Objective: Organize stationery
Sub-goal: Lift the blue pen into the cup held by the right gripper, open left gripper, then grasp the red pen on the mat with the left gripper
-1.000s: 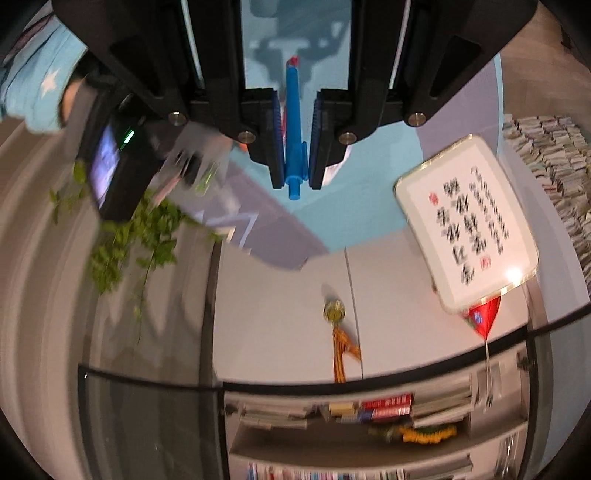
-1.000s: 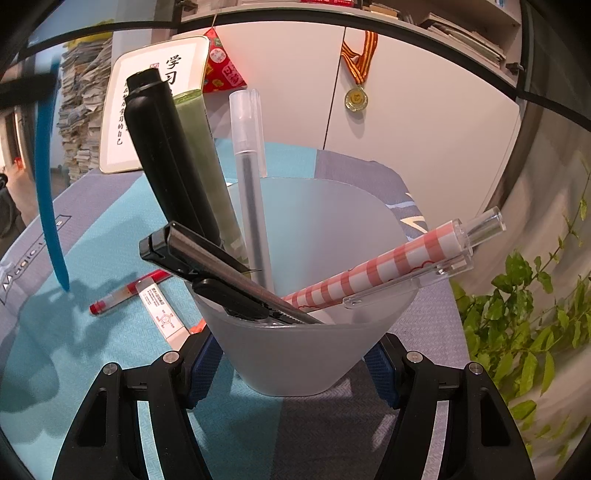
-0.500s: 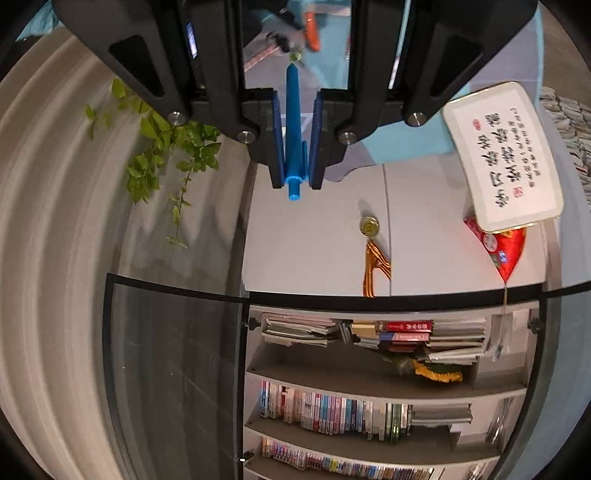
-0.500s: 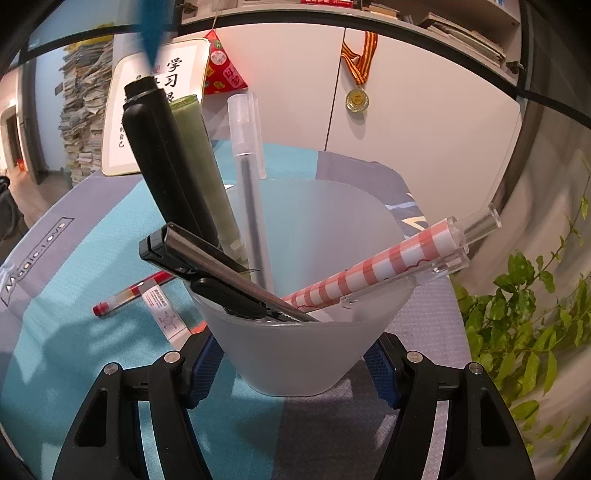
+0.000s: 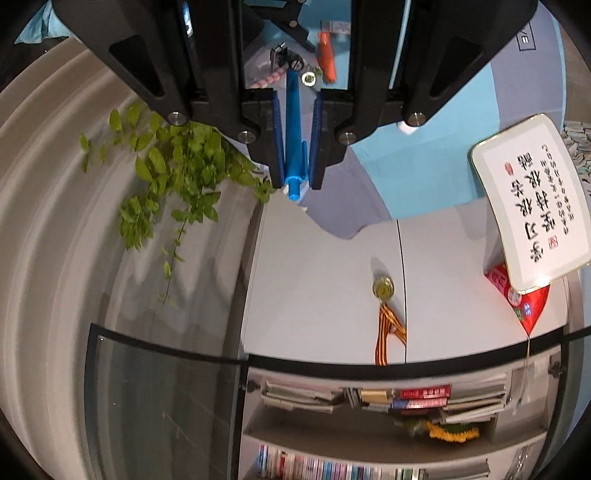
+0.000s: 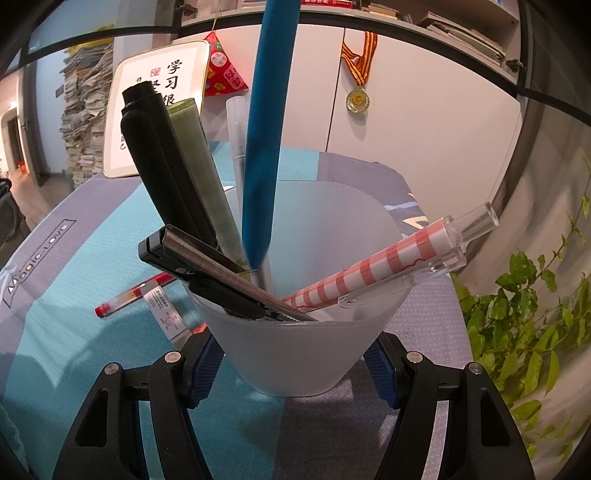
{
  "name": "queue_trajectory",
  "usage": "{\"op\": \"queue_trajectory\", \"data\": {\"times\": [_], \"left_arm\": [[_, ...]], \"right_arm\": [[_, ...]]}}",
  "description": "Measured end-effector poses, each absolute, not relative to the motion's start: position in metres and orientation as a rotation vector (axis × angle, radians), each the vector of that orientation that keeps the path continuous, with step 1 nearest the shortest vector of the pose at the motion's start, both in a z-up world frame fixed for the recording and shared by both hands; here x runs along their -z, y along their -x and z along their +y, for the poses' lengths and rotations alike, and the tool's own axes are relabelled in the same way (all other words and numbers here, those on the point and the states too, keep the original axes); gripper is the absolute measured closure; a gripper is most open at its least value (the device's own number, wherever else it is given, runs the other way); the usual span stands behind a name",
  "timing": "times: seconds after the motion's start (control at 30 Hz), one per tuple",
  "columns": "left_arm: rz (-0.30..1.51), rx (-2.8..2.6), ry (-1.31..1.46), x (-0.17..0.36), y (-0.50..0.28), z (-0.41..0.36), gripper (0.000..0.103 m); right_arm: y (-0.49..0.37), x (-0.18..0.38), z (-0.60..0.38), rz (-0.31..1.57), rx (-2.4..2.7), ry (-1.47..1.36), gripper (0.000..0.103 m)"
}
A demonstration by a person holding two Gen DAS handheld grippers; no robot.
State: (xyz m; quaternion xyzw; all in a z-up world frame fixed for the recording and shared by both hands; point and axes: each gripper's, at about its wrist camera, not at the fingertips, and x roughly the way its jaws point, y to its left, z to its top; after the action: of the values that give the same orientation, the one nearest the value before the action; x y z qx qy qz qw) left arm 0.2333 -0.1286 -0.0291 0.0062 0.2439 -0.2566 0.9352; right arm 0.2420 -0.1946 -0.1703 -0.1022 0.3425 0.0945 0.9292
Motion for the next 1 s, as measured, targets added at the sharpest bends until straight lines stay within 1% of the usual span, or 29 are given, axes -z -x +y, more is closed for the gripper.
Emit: {"op": "queue_trajectory", "data": {"times": [0.3, 0.4, 0.43, 0.47, 0.5, 0.53, 0.7, 0.77, 0.87, 1.0], "left_arm": [[0.58, 0.537, -0.068, 0.041, -0.233, -0.135, 0.091], [0.588, 0.532, -0.078, 0.04, -0.23, -0.129, 0.085], [0.586, 0.531, -0.076, 0.039, -0.228, -0.126, 0.081], [0.58, 0.525, -0.068, 0.036, -0.226, -0.121, 0.074], [0.574, 0.518, -0.06, 0.034, -0.225, -0.116, 0.07], [0.566, 0.509, -0.052, 0.032, -0.223, -0.11, 0.069], [0.555, 0.457, -0.048, 0.032, -0.216, -0.078, 0.069], [0.576, 0.433, -0.075, 0.042, -0.214, -0.069, 0.069], [0.642, 0.418, -0.127, 0.071, -0.211, -0.057, 0.069], [0.781, 0.423, -0.214, 0.124, -0.214, -0.053, 0.069]], "right_arm": [[-0.242, 0.17, -0.195, 0.702, -0.195, 0.211, 0.033], [-0.243, 0.171, -0.195, 0.703, -0.195, 0.21, 0.033], [-0.242, 0.171, -0.195, 0.703, -0.195, 0.21, 0.033], [-0.242, 0.17, -0.196, 0.703, -0.194, 0.211, 0.033], [-0.242, 0.171, -0.196, 0.703, -0.194, 0.211, 0.033], [-0.243, 0.171, -0.196, 0.704, -0.193, 0.212, 0.033], [-0.243, 0.171, -0.197, 0.704, -0.192, 0.214, 0.033], [-0.243, 0.171, -0.197, 0.705, -0.191, 0.215, 0.033], [-0.243, 0.173, -0.199, 0.705, -0.189, 0.217, 0.033], [-0.243, 0.173, -0.198, 0.709, -0.182, 0.224, 0.033]]}}
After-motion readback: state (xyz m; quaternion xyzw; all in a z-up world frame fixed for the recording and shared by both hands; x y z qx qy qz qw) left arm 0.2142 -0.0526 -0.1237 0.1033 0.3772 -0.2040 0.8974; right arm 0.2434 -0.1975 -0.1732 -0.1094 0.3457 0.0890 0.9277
